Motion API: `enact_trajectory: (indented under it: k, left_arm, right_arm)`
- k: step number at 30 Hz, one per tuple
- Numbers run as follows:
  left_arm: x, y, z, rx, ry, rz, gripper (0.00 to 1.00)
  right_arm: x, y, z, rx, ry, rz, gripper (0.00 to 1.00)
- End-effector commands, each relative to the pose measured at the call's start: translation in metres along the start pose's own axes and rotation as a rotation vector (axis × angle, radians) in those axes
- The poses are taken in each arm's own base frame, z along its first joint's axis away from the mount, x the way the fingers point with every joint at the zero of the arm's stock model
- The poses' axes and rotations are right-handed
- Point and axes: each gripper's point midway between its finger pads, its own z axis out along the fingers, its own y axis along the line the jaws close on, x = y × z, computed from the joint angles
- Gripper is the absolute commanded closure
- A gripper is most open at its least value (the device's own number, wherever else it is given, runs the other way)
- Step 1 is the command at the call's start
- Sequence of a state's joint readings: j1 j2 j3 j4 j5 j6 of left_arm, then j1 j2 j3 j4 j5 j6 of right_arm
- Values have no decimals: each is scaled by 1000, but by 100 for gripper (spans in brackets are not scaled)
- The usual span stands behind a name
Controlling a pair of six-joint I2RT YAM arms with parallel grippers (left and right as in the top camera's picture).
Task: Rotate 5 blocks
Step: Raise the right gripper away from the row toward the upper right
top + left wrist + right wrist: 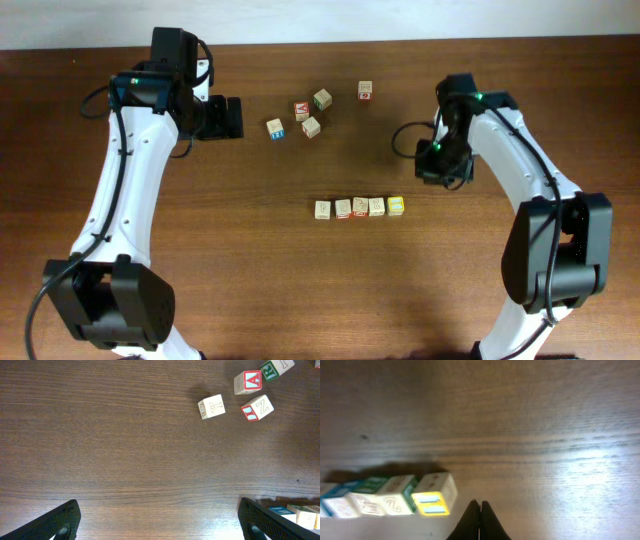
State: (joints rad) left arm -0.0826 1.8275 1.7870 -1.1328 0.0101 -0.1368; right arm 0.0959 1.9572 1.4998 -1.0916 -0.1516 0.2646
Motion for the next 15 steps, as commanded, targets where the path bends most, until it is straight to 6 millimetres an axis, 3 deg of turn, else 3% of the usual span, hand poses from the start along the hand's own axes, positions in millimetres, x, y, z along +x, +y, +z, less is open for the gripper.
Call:
enact_trajectory:
  k: [1,7,15]
  left_arm:
    - [-6,1,-4,-5,-20,-13,1]
    - [-6,0,-4,-5,-20,-13,1]
    - [-6,0,-4,-5,-20,-13,1]
  right_arm:
    - [15,2,20,-12,17,-44,96]
    - [29,15,45,-58,28,-110,96]
    - [32,37,49,-88,16,-197,96]
